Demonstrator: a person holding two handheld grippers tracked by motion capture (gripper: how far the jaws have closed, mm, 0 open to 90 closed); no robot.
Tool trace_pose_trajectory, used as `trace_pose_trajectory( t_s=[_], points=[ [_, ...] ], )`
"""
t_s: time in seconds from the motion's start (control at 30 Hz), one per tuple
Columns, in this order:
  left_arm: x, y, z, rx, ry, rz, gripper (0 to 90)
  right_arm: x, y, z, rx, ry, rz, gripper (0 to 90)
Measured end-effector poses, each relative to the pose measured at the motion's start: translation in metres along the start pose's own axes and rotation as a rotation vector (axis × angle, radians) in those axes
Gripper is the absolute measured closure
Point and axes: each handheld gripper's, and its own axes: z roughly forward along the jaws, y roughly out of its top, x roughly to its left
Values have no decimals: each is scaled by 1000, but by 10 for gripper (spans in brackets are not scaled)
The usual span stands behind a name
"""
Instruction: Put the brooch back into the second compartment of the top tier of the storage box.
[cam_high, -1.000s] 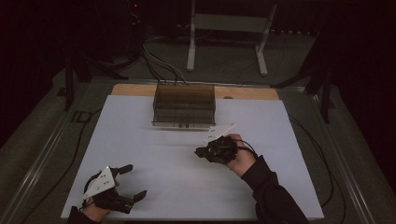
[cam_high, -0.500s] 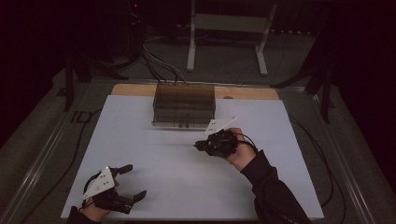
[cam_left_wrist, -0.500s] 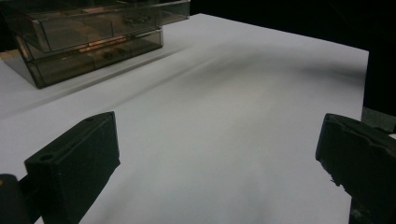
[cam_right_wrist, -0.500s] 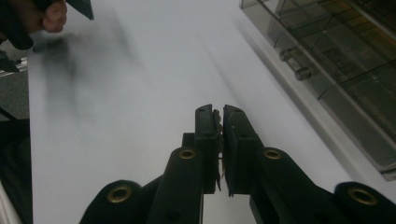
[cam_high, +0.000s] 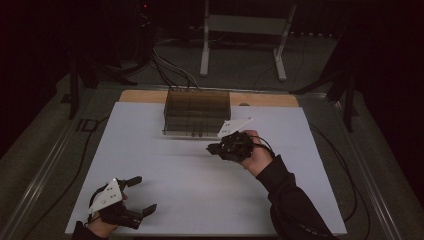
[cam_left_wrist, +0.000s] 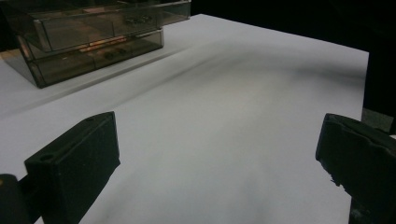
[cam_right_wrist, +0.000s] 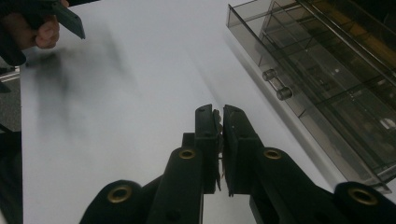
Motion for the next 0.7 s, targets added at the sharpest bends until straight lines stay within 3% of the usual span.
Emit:
trace_pose_trajectory(
  t_s=[0.23,0.7],
  points=[
    [0,0,0,-1,2,-2,6,-3,5,0,7,-15,-5,853],
    [0,0,0,3,-3,-4,6,-11,18,0,-7,-58,33,853]
  ],
)
